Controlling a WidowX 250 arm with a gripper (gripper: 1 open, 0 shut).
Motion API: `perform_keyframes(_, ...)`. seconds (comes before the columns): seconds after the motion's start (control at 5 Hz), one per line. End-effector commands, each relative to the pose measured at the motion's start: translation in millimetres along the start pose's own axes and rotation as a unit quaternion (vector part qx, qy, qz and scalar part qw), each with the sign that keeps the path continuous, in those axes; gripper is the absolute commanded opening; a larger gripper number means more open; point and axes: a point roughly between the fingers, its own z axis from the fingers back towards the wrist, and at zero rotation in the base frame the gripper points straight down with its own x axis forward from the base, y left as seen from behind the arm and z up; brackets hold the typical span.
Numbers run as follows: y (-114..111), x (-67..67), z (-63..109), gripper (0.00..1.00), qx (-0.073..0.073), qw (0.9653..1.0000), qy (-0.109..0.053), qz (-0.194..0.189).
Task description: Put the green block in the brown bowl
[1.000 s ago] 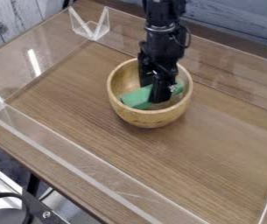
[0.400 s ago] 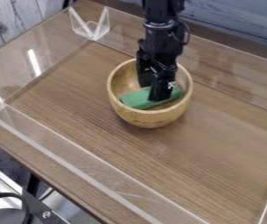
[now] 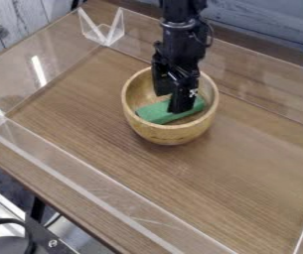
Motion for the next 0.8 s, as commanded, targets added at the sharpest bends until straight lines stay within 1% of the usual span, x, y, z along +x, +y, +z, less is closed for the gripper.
perform_keyframes(0.0,5.5,5.7,31.9,1.0,0.031,0.9985,-0.045,0.002)
perform_keyframes(0.6,5.9,6.3,36.8,1.0,0.038,0.9981,-0.049,0.005)
